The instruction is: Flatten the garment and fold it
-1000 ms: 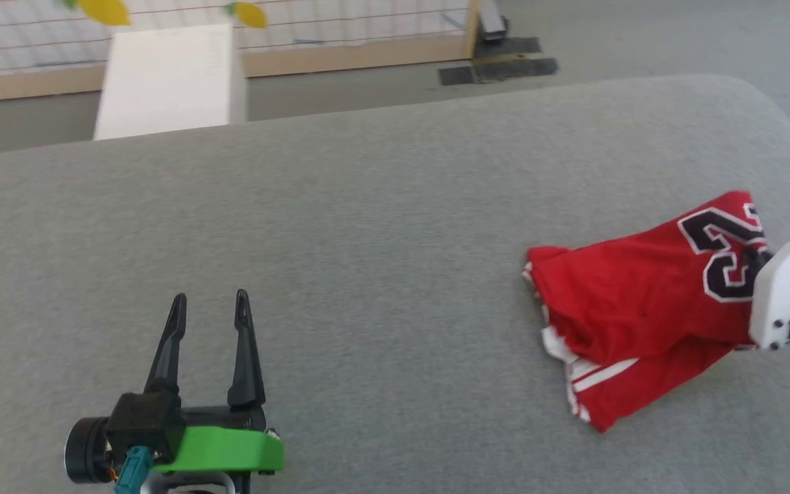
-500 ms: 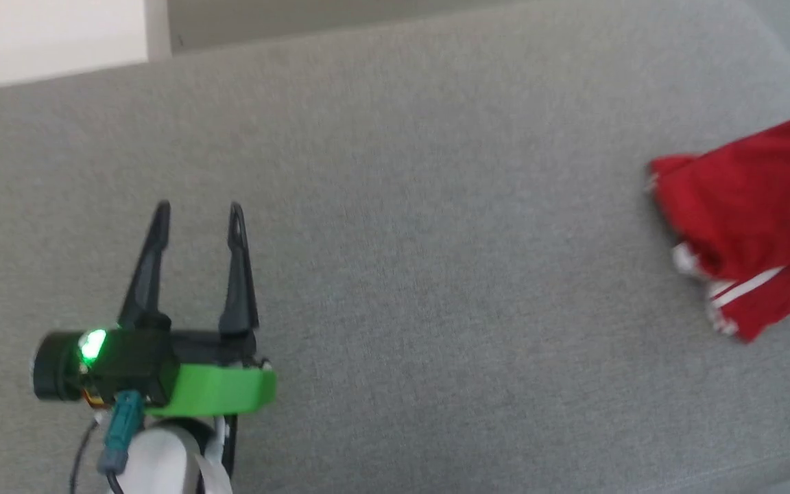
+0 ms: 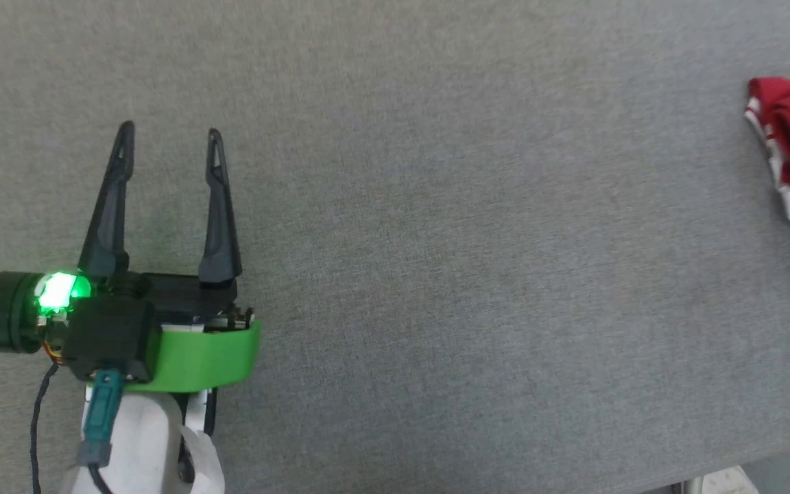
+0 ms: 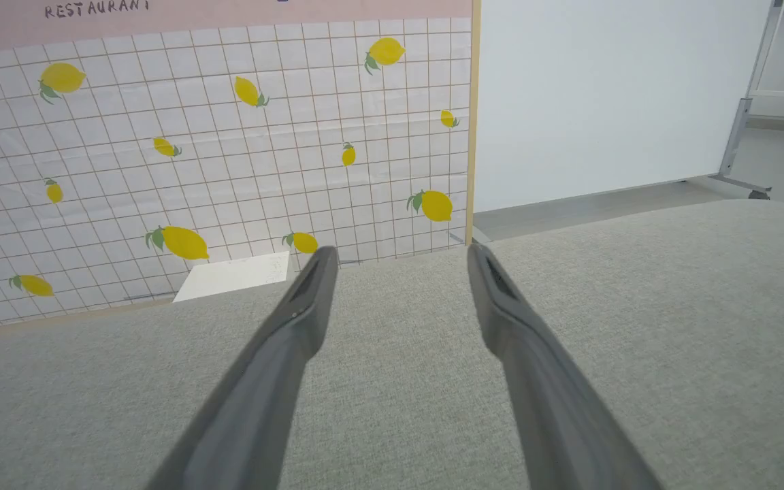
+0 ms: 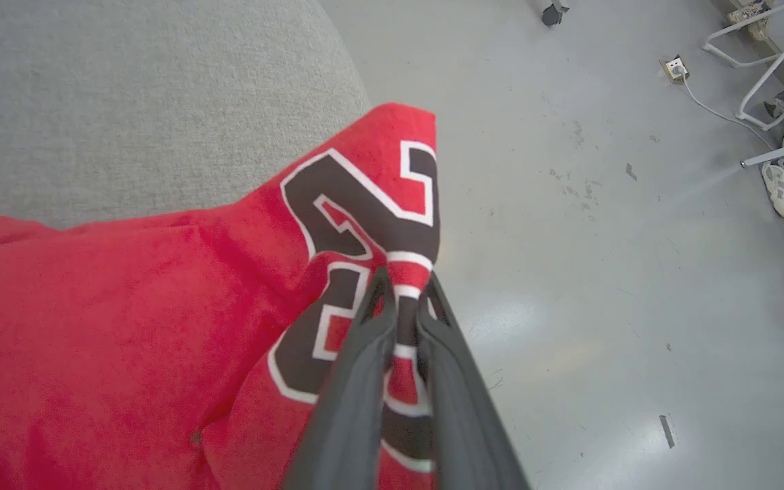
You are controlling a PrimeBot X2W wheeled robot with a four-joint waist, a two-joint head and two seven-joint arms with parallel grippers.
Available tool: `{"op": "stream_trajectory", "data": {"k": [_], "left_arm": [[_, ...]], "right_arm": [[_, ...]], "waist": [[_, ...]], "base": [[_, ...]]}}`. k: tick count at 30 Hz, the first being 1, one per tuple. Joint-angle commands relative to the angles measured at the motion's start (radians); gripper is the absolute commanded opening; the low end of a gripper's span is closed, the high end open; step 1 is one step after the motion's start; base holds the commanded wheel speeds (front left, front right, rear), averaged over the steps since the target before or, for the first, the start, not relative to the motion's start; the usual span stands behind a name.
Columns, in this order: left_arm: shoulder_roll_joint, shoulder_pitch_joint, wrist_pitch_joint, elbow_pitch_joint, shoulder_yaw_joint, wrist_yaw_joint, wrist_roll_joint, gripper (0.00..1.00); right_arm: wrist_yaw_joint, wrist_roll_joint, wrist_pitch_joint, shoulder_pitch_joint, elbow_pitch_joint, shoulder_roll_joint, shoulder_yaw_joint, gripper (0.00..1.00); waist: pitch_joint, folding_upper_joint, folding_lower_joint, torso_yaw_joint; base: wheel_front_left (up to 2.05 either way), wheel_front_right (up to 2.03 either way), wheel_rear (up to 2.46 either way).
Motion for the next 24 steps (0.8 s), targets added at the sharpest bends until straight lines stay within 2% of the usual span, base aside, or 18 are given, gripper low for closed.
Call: {"op": "stream_trajectory", "data": {"k": [1,2,4,5,6,7,17,24], "left_arm": [[-0.006,-0.019,-0.003,-0.013,0.005,0.011,-0.01,1.0],[-0.007,-0.02,-0.004,-0.019,0.005,0.012,-0.012,1.0],[-0.004,-0.019,-0.007,-0.029,0.005,0.012,-0.012,1.0],[-0.006,-0.017,-0.009,-0.032,0.005,0.011,-0.018,1.0],[-0.009,-0.014,-0.009,-0.032,0.007,0.014,-0.023,1.0],[-0.013,-0.011,-0.012,-0.031,0.012,0.02,-0.029,1.0],[-0.038,0.031,-0.049,0.002,0.028,0.029,-0.089,1.0],[-0.058,0.107,-0.058,0.067,0.028,0.018,-0.141,1.0]], "right_arm": [[-0.002,-0.016,-0.009,-0.02,0.018,0.008,-0.006,0.0],[-0.002,-0.023,-0.008,-0.023,0.03,0.01,-0.01,0.0],[-0.002,-0.035,-0.011,-0.029,0.051,0.015,-0.018,0.3],[-0.002,-0.042,-0.011,-0.031,0.061,0.016,-0.022,0.42],[-0.002,-0.046,-0.009,-0.033,0.07,0.018,-0.027,0.61],[-0.002,-0.057,-0.012,-0.038,0.084,0.019,-0.037,1.0],[-0.002,-0.085,-0.031,-0.03,0.081,0.035,-0.04,1.0],[-0.002,-0.037,-0.058,0.076,-0.014,0.128,-0.001,1.0]], "waist": [[0.048,-0.0001,-0.0002,0.007],[0.049,-0.0001,-0.0002,0.007],[0.05,-0.0001,-0.0002,0.009],[0.048,-0.0001,-0.0002,0.011],[0.046,-0.0001,-0.0002,0.012],[0.037,-0.0001,-0.0002,0.015],[-0.092,-0.0001,-0.0002,0.034],[-0.252,-0.0001,-0.0002,0.066]], "base": [[0.0,0.0,0.0],[0.0,0.0,0.0],[0.0,0.0,0.0],[0.0,0.0,0.0],[0.0,0.0,0.0],[0.0,0.0,0.0],[0.0,0.0,0.0],[0.0,0.0,0.0]]}}
